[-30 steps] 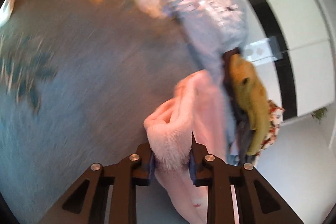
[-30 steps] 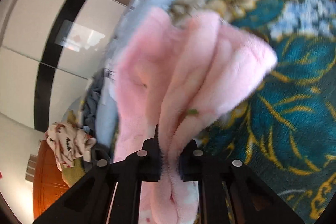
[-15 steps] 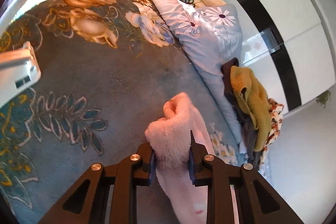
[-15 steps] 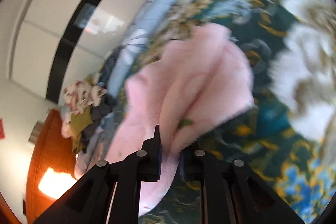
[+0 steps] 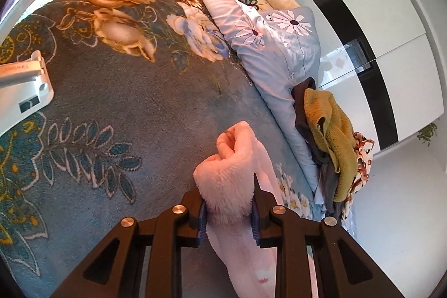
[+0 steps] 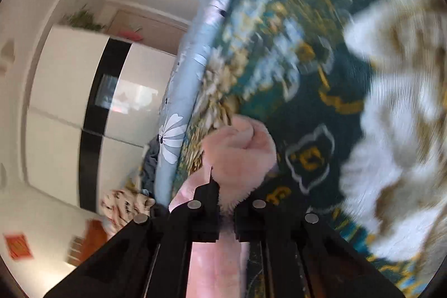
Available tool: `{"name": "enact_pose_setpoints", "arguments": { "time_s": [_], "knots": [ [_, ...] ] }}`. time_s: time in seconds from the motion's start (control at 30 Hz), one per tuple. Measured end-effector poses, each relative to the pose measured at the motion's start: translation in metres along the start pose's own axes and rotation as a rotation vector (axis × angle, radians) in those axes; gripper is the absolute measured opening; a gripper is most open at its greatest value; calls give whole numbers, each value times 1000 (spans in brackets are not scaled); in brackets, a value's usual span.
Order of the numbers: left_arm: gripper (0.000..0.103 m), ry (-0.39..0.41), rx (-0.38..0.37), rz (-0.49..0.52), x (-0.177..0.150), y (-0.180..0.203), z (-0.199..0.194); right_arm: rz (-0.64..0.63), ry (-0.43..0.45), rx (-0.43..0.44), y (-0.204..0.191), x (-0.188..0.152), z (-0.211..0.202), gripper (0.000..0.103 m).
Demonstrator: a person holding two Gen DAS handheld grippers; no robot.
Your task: Fold clothes
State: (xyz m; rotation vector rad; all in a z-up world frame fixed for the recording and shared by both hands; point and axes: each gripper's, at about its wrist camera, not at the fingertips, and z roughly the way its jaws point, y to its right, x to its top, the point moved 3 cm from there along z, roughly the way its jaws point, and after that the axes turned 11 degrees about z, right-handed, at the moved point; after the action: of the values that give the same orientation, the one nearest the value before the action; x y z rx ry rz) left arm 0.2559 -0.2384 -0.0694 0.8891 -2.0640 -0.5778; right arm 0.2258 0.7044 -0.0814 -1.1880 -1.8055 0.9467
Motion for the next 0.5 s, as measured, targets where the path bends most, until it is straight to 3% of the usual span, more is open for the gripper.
{"name": "enact_pose_setpoints", "arguments": {
  "time_s": [0.13,0.23,0.3,0.4,0.5],
  "knots": [
    [27,-13,14,-9,-3,-6,4,-130,50,-10,-7,0,-24,6],
    [27,-29,23,-31,-5,-13,7,-75,-3,-151,42,5,-19,6],
    [27,-39,25,-51,-7,-18,9,-36,-41,-174,64,3,-18,6],
    [29,-48,35,-46,-8,-18,11,-54,-37,-165,60,5,-28,6],
    [32,-71,81,8,-8,-11,9,-102,2,-228,50,11,-38,18]
  ]
}}
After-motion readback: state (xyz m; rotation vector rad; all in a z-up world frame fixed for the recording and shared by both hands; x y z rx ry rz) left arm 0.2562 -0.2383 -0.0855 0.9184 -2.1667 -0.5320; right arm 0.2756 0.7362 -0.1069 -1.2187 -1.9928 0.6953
